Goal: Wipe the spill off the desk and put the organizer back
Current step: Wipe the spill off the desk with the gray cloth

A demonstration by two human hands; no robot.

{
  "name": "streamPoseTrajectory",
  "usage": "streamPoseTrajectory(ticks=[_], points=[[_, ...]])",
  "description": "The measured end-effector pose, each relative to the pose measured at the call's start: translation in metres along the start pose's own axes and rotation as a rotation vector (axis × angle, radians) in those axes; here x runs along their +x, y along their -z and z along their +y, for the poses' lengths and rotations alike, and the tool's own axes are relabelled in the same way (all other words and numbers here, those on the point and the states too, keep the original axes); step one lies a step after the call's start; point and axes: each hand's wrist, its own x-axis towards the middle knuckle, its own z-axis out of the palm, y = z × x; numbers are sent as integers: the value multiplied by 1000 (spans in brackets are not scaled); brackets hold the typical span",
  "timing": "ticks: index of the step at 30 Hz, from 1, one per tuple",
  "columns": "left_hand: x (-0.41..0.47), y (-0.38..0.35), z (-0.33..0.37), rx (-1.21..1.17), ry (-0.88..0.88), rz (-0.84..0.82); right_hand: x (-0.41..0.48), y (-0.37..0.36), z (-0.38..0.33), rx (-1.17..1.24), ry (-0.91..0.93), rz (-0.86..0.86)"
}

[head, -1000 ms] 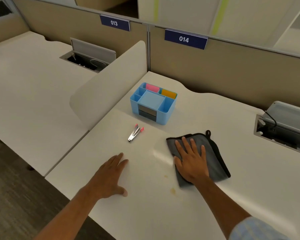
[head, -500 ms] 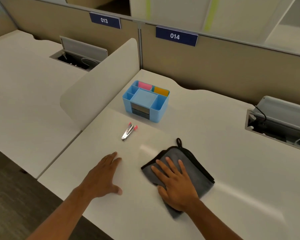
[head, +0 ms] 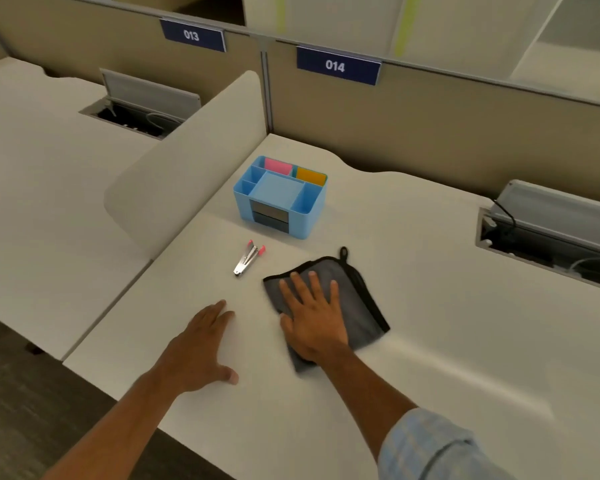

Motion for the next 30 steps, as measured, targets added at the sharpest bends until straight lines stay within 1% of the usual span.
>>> streamPoseTrajectory(ticks=[4,7,9,11,14,16,18,20,22,24,26,28,30], points=[[1,0,-1,-18,1,-4,-53,-20,-12,56,157,20],[0,-2,-1,-20,2,-2,-100,-33,7,51,173,34],[1,-2,-1,-15,10,2,-122,-35,31,40,123,56],[2,-3,-1,-15,16,-1,-133,-31,61,20,27,85],[1,-1,0,-11,14,-5,-122,-19,97,-11,-145,92],[0,0,3,-5,15,-1,-103,-11,101,-7,-230,92],[-1,1,4,-10,20,3,-84,-8,91,14,-261,81],[-1,3,6,-10,24,-2,-75,-7,75,30,-225,65],[-1,3,6,-9,24,-8,-80,-10,58,29,-122,60],[-1,3,6,-13,22,-10,-98,-19,47,42,-7,65],[0,2,6,-18,26,-8,-122,-29,45,45,56,66],[0,1,5,-32,40,-8,-147,-36,53,40,44,61],[0,0,4,-46,56,1,-168,-38,70,41,-10,65]])
